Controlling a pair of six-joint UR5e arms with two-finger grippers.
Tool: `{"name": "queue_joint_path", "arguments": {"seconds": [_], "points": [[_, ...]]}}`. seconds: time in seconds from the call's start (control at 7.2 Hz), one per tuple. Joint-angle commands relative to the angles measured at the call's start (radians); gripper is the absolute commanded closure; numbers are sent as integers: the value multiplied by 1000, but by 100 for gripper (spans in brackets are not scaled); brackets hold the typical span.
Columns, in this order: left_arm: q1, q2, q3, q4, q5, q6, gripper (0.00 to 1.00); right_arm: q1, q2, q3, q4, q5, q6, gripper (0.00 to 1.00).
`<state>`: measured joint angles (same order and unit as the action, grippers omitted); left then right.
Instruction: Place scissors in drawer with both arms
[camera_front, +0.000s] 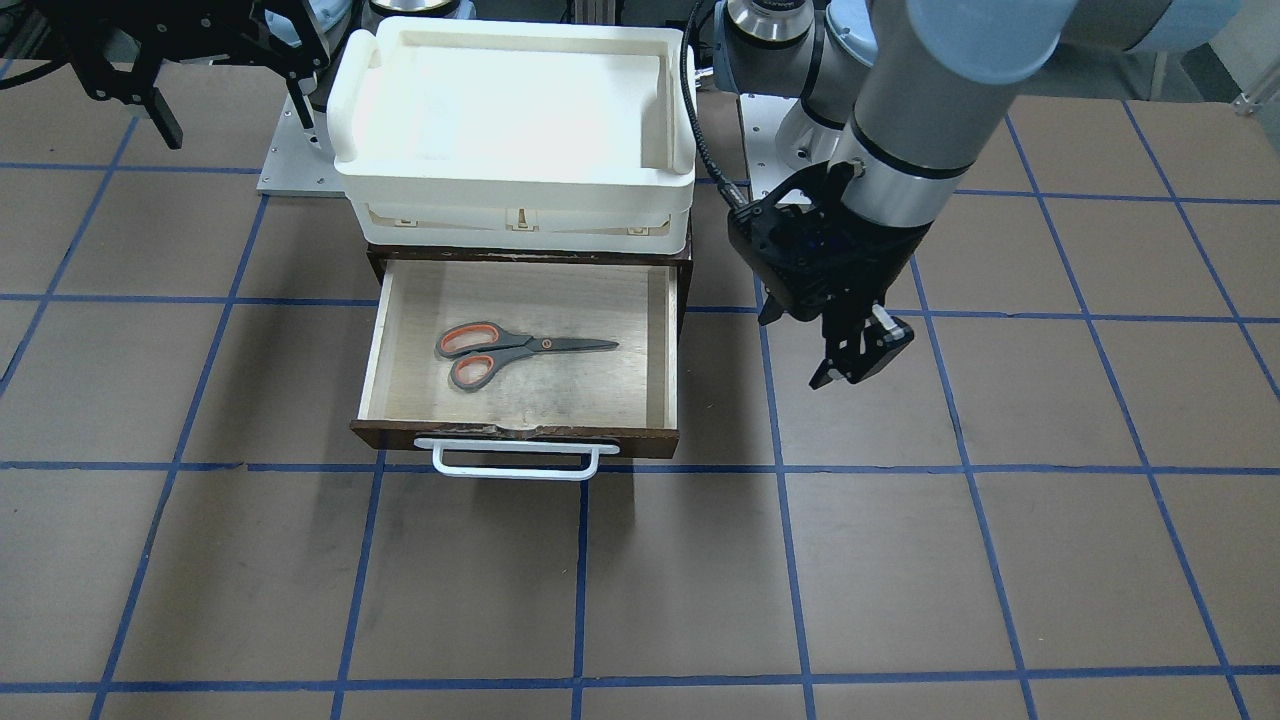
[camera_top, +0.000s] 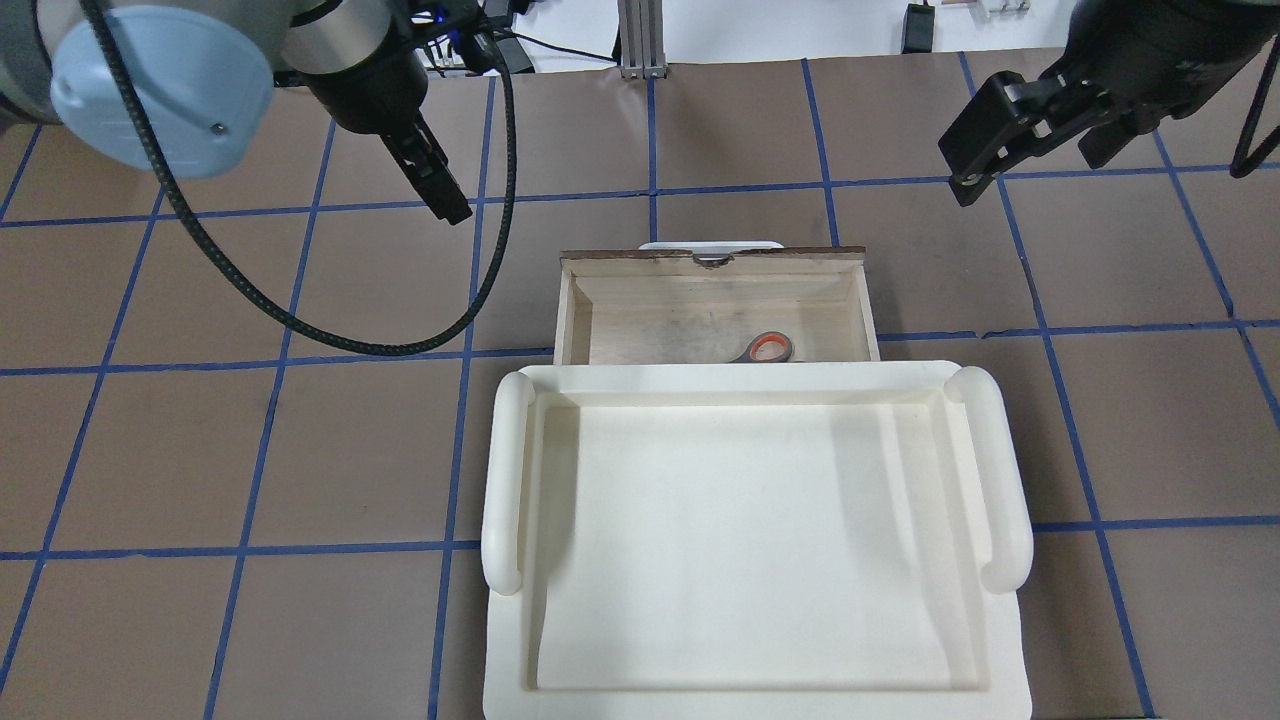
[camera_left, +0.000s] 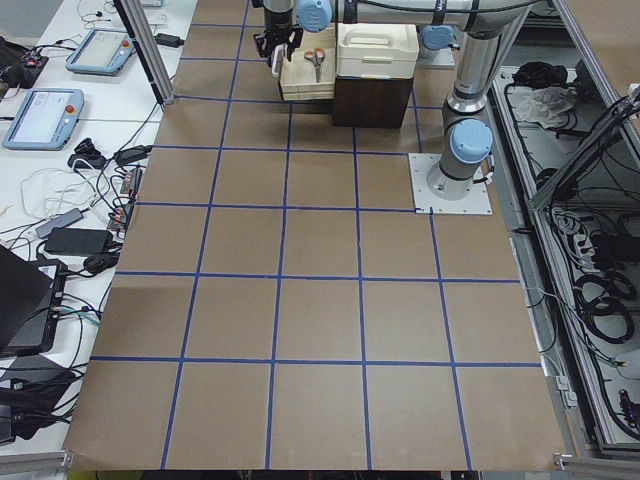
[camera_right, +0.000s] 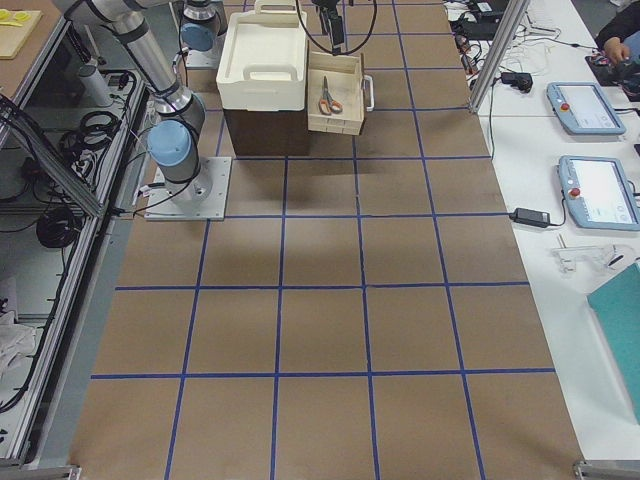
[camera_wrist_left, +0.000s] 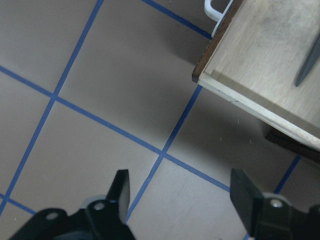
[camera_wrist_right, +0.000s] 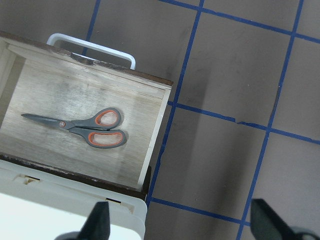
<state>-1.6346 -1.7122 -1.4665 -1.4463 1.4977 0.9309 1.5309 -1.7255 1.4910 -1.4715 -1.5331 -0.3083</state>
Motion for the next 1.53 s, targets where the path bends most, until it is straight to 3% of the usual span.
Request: {"name": "queue_joint_path", "arguments": {"seconds": [0.0,0.42,0.97,1.39], "points": [[22,43,-1,-25,7,-276,0,0,0,2,3,-1,0,0],[21,92,-20,-100,6,-723,0,2,0,2,5,1,0,0],[24,177,-148,-121,24,-935,0,2,1,2,11,-1,0,0],[24,198,-137,-114,56,-937,0,2,1,2,11,1,0,0]]}}
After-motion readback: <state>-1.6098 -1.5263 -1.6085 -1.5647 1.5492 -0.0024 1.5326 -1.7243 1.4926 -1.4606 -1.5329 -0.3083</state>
